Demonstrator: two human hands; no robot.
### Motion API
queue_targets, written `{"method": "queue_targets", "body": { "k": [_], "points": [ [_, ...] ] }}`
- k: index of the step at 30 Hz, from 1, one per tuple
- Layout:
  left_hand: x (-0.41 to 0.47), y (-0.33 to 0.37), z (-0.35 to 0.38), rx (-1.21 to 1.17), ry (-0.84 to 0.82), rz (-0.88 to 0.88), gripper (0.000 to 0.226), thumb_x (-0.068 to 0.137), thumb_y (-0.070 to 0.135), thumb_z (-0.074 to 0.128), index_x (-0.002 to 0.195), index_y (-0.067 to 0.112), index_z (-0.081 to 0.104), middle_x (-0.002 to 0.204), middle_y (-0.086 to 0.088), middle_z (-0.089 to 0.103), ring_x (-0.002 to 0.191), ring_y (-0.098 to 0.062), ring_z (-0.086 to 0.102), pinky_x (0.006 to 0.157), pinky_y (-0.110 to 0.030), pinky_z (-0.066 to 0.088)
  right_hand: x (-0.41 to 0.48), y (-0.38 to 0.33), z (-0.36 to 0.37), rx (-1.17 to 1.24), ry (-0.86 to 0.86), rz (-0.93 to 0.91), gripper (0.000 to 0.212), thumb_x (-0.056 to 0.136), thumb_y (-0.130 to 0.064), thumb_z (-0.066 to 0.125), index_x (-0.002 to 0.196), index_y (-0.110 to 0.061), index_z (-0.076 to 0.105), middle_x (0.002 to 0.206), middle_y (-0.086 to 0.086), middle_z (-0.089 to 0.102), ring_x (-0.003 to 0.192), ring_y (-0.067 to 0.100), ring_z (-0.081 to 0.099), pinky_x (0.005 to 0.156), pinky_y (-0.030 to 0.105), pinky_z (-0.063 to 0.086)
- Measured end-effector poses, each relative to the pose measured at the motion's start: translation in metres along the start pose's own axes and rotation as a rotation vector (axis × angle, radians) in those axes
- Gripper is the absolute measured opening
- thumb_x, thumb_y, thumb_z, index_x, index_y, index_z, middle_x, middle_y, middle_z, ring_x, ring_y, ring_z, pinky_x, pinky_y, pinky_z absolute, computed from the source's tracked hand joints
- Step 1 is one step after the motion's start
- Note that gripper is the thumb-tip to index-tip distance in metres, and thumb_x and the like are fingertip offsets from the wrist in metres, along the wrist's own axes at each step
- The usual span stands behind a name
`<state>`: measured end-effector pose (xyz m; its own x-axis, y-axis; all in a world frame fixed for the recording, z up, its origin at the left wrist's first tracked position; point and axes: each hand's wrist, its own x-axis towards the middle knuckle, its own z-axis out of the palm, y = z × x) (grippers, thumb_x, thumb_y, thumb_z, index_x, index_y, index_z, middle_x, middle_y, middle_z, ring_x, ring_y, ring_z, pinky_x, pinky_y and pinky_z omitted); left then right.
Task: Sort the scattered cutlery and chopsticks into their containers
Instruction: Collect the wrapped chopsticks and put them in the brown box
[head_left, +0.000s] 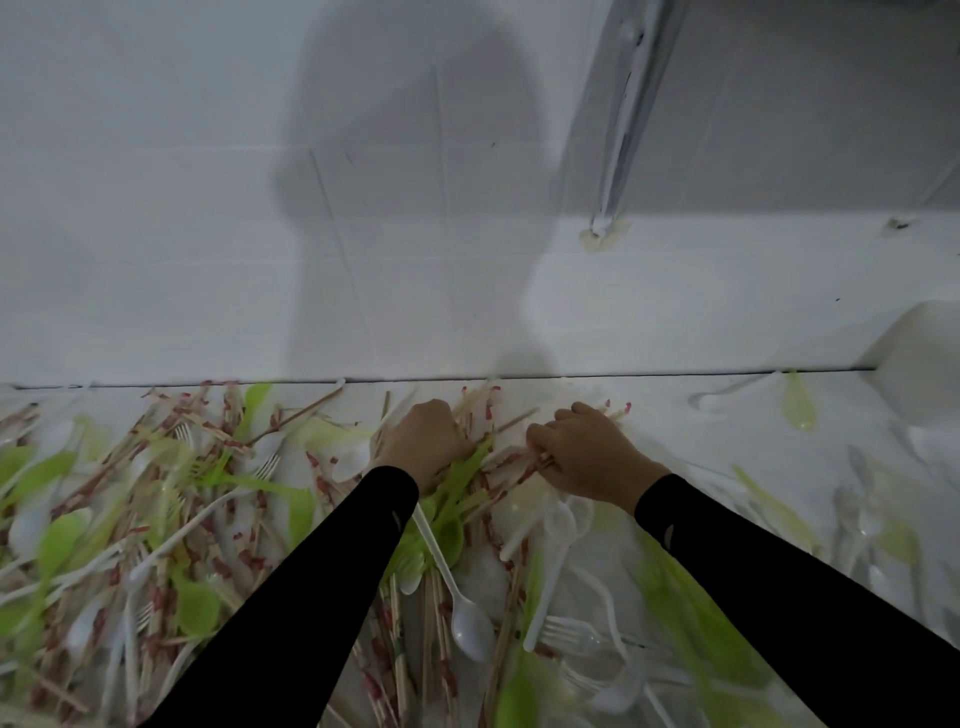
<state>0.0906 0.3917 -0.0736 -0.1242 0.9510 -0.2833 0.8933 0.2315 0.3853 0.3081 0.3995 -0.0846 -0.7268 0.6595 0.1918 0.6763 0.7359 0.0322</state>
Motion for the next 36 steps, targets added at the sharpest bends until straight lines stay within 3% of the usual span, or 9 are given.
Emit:
{"method": "queue_targets", "body": {
  "k": [5,8,12,18,23,25,28,32,36],
  "points": [
    [-0.008,0.010,0.007,0.047,-0.078,0.054,0.033,0.080,0.034,0.073,0.080,0.014,0.046,0.074,0.003,0.046,0.082,-0.024,0.057,0.066,-0.029,0.040,-0.003,-0.006,-0.001,-0.002,-0.020,-0.030,0.017,0.073,-0.034,0.066,0.081,-0.019,0.068,0.080,0.000,0.062,0.064,0.020,0.059,0.057,0.031,0.045],
    [-0.010,0.016,0.010,0.040,-0.075,0.057,0.032,0.086,0.033,0.067,0.072,0.015,0.044,0.070,0.003,0.045,0.087,-0.027,0.060,0.067,-0.029,0.039,0.001,-0.016,0.002,-0.027,-0.079,-0.022,0.030,0.062,-0.032,0.083,0.086,-0.018,0.070,0.082,0.000,0.065,0.068,0.021,0.061,0.061,0.032,0.047],
    [-0.020,0.020,0.014,0.065,-0.051,0.067,0.032,0.090,0.037,0.060,0.073,0.015,0.045,0.073,0.001,0.047,0.078,-0.024,0.054,0.066,-0.028,0.038,0.000,-0.020,0.000,-0.036,-0.089,0.009,0.029,0.057,-0.020,0.084,0.080,-0.018,0.066,0.067,-0.003,0.065,0.061,0.019,0.060,0.059,0.028,0.045],
    [-0.029,0.017,0.014,0.025,-0.004,0.064,0.027,0.086,0.033,0.059,0.072,0.015,0.046,0.074,-0.001,0.052,0.068,-0.020,0.054,0.055,-0.027,0.035,-0.019,-0.025,-0.018,0.004,-0.074,-0.049,0.045,0.046,-0.037,0.091,0.078,-0.022,0.063,0.055,-0.007,0.055,0.048,0.011,0.050,0.052,0.019,0.028],
    [-0.026,0.031,0.009,0.041,-0.032,0.135,0.027,0.097,0.031,0.045,0.111,0.008,0.047,0.109,-0.014,0.059,0.099,-0.035,0.055,0.083,-0.039,0.040,-0.033,-0.030,-0.023,0.033,-0.218,-0.026,0.026,0.090,-0.019,0.061,0.115,-0.013,0.062,0.097,0.007,0.065,0.088,0.026,0.059,0.071,0.027,0.029],
    [-0.026,0.039,0.007,0.012,-0.005,0.128,0.019,0.099,0.027,0.041,0.110,0.011,0.043,0.108,-0.009,0.063,0.098,-0.033,0.057,0.086,-0.039,0.037,-0.037,-0.029,-0.025,0.038,-0.253,-0.005,0.020,0.094,-0.020,0.055,0.112,-0.014,0.060,0.101,0.007,0.063,0.092,0.026,0.057,0.073,0.028,0.030],
    [-0.025,0.046,0.004,-0.108,0.030,0.164,0.015,0.101,0.022,0.039,0.112,0.013,0.044,0.109,-0.001,0.067,0.103,-0.029,0.059,0.094,-0.042,0.040,-0.047,-0.029,-0.025,0.034,-0.221,-0.042,0.016,0.077,-0.027,0.076,0.089,-0.018,0.069,0.086,-0.001,0.066,0.078,0.021,0.061,0.064,0.029,0.044],
    [-0.033,0.055,-0.005,-0.411,0.205,0.360,0.012,0.102,0.012,0.038,0.109,0.007,0.046,0.087,0.005,0.066,0.081,-0.024,0.064,0.075,-0.038,0.053,-0.055,-0.032,-0.015,-0.070,-0.178,-0.093,0.023,0.058,-0.024,0.088,0.073,-0.028,0.071,0.074,-0.009,0.062,0.065,0.013,0.057,0.053,0.025,0.046],
    [-0.049,0.065,-0.024,-0.567,0.475,0.482,0.010,0.103,0.014,0.041,0.109,0.007,0.046,0.072,-0.001,0.059,0.057,-0.016,0.055,0.053,-0.028,0.043,-0.052,-0.037,-0.018,-0.099,-0.133,-0.152,0.025,0.057,-0.020,0.088,0.070,-0.026,0.068,0.077,-0.007,0.063,0.067,0.014,0.057,0.054,0.024,0.045]
  ]
}}
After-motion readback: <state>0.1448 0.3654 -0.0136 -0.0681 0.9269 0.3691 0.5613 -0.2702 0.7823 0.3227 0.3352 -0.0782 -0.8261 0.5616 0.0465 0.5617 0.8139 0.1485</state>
